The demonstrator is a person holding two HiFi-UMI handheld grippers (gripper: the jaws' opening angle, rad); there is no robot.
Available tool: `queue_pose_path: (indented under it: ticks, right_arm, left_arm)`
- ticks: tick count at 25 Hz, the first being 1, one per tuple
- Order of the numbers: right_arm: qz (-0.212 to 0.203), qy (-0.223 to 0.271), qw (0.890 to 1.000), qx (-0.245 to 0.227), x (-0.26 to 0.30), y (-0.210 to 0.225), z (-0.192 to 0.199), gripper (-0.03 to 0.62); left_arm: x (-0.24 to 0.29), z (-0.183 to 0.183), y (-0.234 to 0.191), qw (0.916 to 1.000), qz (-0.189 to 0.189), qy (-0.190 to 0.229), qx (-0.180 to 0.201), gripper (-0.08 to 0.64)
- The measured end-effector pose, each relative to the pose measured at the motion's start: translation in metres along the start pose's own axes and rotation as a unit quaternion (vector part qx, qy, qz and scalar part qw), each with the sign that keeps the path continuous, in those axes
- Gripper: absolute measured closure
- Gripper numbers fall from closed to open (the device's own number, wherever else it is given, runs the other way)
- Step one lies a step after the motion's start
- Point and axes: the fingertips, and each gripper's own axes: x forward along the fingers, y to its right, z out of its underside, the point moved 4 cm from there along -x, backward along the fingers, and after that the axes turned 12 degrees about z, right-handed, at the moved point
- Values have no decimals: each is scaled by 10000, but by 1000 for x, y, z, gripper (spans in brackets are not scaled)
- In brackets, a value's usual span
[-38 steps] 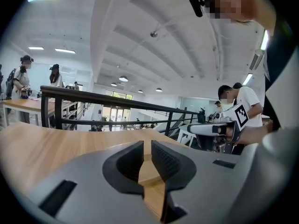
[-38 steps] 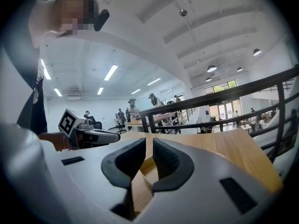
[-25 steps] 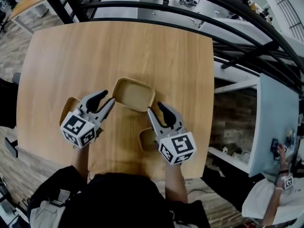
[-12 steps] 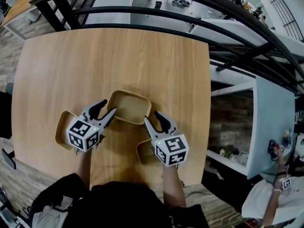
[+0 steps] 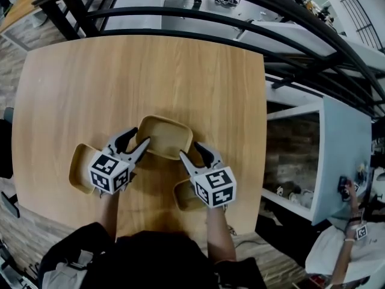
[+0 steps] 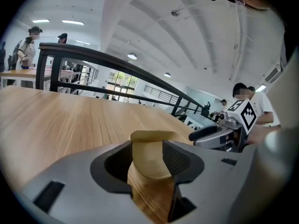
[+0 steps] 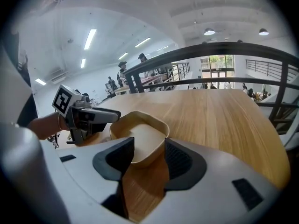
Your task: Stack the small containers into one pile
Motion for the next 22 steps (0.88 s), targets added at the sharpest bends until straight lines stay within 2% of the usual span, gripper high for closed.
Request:
queue_pose_path:
  ticks: [8, 15, 22]
  right_arm:
    - [-36, -102, 9999, 17, 6, 0, 3, 399]
    - [-46, -452, 9986, -256, 16, -1, 4, 396]
    - [-96, -541, 9985, 66, 16, 1, 5, 396]
  left_arm:
    - [1, 8, -8, 9996, -191, -193, -71, 368]
    - [9, 22, -7, 9985, -140, -485, -214, 365]
    - [8, 25, -8, 9977, -131, -374, -550, 367]
